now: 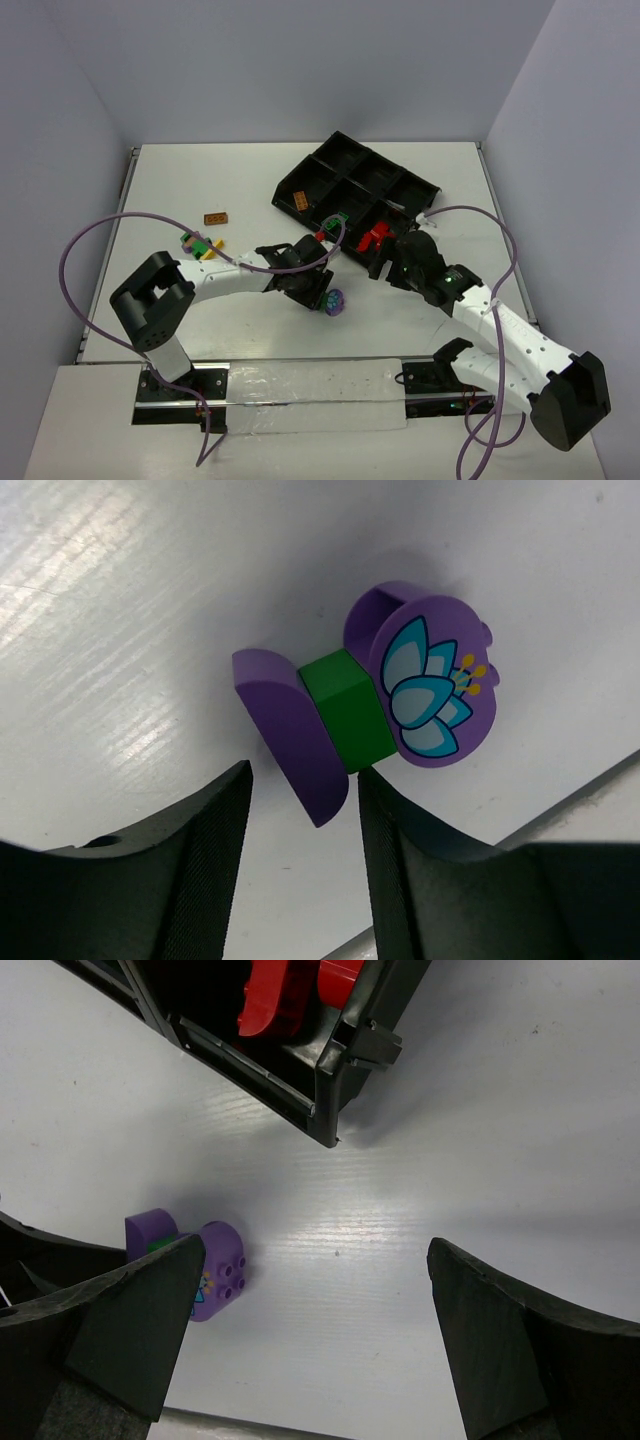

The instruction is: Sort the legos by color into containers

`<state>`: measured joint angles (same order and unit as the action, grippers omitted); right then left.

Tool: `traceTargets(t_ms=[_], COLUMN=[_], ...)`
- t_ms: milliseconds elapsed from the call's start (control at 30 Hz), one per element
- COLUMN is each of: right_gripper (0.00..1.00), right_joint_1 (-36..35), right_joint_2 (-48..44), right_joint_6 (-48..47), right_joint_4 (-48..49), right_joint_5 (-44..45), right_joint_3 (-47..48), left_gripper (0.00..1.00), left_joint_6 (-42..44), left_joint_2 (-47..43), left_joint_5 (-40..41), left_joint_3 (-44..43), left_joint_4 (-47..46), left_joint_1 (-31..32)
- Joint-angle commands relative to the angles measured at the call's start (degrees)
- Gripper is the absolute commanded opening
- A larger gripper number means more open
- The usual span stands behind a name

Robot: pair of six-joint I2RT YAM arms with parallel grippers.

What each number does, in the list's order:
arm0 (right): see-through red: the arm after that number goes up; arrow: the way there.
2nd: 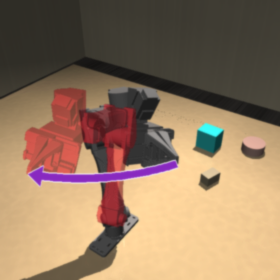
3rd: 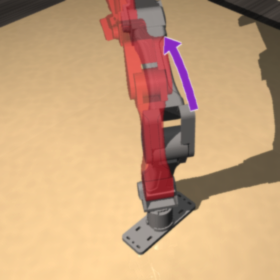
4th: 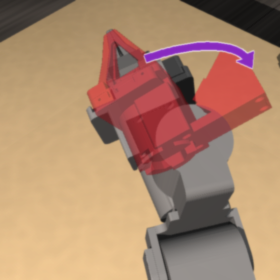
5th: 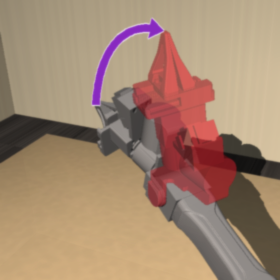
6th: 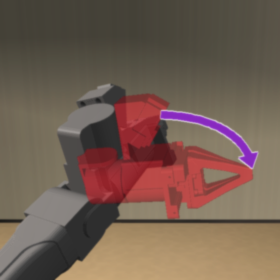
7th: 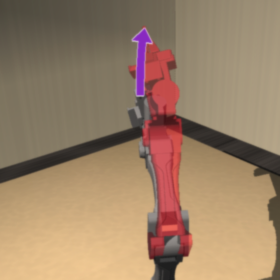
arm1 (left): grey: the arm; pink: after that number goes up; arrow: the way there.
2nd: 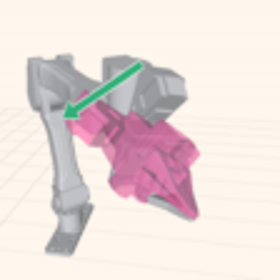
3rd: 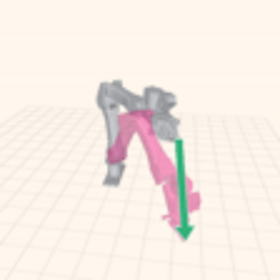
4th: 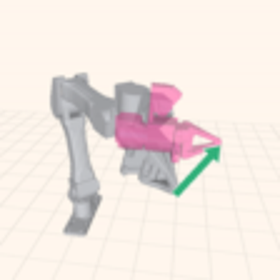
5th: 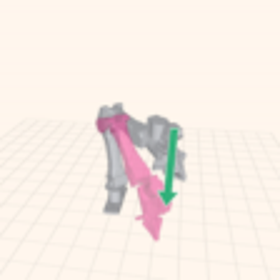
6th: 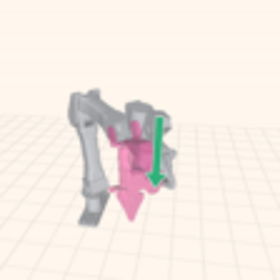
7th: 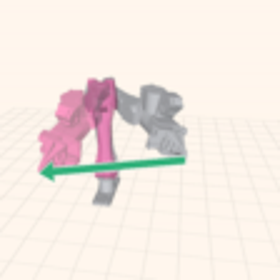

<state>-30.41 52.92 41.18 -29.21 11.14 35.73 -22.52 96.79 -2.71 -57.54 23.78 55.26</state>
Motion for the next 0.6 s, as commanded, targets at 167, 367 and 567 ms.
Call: traceTargets(t_ms=[167,367,567], right_gripper=[1.0,1.0,1.0], right_joint_1=[0.2,0.3,0.2], right_joint_2=[0.7,0.8,1.0], right_joint_6=[-0.8,-0.8,-1.0], right_joint_4=[1.9,2.0,2.2], right_joint_5=[-0.1,-0.3,-1.1], right_joint_3=[1.2,1.4,1.6], left_gripper=[0.43,0.37,0.15], left_joint_6=[-1.6,-1.5,-1.5], left_joint_2=[0.3,0.9,0.5], left_joint_5=[2.4,2.4,2.4], left_joint_3=[-0.3,-0.1,-0.9], left_joint_4=[-3.1,-3.9,-3.5], left_joint_1=[0.5,0.6,0.7])
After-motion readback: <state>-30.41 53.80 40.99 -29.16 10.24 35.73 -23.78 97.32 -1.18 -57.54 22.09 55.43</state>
